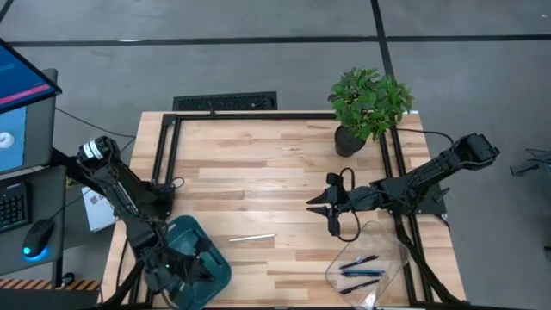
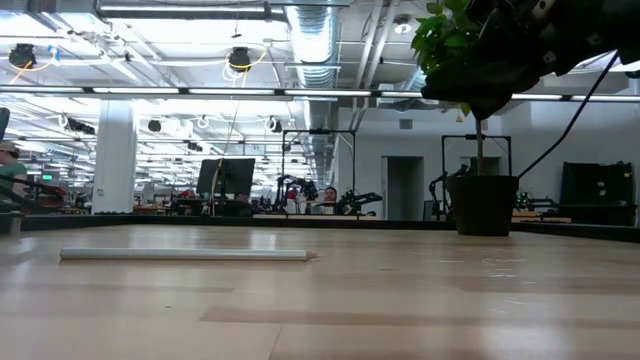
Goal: Sort pens & pencils
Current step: Put the green pencil in the blue bin, then put the white pencil in the blue bin
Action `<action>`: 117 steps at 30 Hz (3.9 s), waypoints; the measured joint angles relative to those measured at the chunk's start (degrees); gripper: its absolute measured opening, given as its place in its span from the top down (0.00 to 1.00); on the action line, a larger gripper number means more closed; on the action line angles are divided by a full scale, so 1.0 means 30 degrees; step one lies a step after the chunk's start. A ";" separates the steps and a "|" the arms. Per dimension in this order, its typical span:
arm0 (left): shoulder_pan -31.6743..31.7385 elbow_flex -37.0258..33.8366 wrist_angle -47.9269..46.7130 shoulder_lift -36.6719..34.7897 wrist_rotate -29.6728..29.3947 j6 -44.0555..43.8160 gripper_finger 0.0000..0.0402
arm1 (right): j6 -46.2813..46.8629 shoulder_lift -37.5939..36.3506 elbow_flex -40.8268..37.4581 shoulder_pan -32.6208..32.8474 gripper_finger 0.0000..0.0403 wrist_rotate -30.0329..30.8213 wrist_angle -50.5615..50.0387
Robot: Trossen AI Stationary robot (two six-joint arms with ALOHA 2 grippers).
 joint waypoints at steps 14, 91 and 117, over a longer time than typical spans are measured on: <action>-0.0257 -0.1804 0.0794 -0.0005 -0.1800 -0.1426 0.98 | 0.0000 0.0000 0.0000 0.0000 0.72 0.0000 0.0000; 1.4398 -0.2022 0.8675 0.3993 0.7588 0.1543 0.78 | -0.0182 -0.0007 0.0000 -0.0174 0.72 0.0044 -0.2470; 1.3199 -0.0026 0.4956 0.3971 0.7805 -0.0695 0.77 | -0.0011 -0.0007 0.0000 -0.1151 0.72 0.0044 -0.2455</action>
